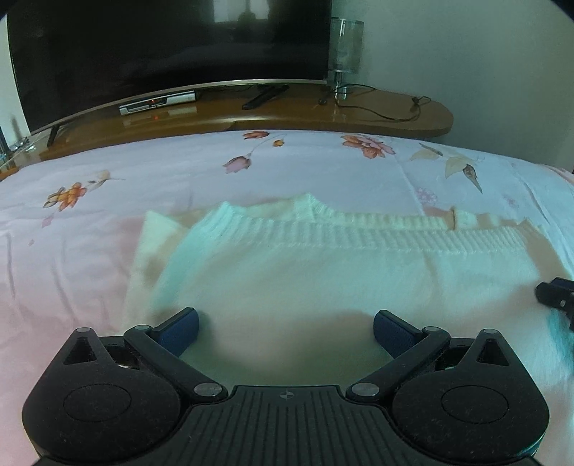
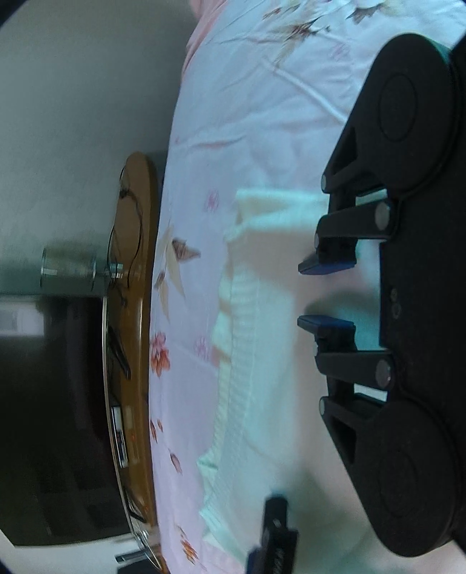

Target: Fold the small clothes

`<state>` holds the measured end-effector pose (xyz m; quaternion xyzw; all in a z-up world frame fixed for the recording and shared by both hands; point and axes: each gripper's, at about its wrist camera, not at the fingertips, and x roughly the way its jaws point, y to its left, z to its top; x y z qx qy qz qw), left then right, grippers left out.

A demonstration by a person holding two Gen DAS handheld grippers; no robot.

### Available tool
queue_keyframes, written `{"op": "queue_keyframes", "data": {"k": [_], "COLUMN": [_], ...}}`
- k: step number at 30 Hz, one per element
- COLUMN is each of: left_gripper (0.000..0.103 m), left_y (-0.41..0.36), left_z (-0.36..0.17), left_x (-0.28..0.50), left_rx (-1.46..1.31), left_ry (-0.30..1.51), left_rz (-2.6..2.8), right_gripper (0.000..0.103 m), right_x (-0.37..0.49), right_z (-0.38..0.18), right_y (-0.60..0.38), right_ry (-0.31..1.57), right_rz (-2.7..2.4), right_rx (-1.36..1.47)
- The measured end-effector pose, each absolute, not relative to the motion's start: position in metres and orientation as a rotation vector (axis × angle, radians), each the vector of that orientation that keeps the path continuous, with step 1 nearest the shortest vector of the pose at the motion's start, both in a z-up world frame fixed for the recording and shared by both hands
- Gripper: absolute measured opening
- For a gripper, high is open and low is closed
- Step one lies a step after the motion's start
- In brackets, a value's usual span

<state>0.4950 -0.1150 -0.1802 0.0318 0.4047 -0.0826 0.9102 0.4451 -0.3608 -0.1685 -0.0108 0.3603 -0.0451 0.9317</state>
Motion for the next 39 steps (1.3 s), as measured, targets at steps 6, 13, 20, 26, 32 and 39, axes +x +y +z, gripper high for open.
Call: {"op": "queue_keyframes", "data": {"k": [6,13,20,26,32,39], "left_gripper": [0.103,0.103,0.103,0.103,0.103,0.103], "left_y": [-0.097,-0.089,-0.070,-0.025,0.001,0.008], "left_z": [-0.169,-0.159,-0.163,-0.160,-0.173,-0.187], "left_x": [0.471,0.435,0.419,0.416,0.414,0.399], "left_rx": [0.042,0.023,0.019,-0.080,-0.171,-0.299], "left_ry": [0.846,0.849,0.881,0.891,0.989,1.000], "left_rz": [-0.170,-0.226,-0.214,-0.141,-0.139,-0.169], "right_gripper": [0.029,0.030,0.031,0.040,0.045,0.046], "right_x": [0.417,0.366,0.344,0.343,0.351,0.358], "right_z": [-0.150,-0.136,-0.140,-0.137,-0.137,-0.142], "right_y": [-0.363,-0.318,-0.296,-0.284,-0.277,-0.265], "right_ry": [0.731,0.719,0.752,0.761,0.763,0.764], "right_rz": [-0.116,-0.032,0.003,0.045,0.083,0.141], "right_rx": [0.083,0.065,0.082,0.078,0.077,0.064]}}
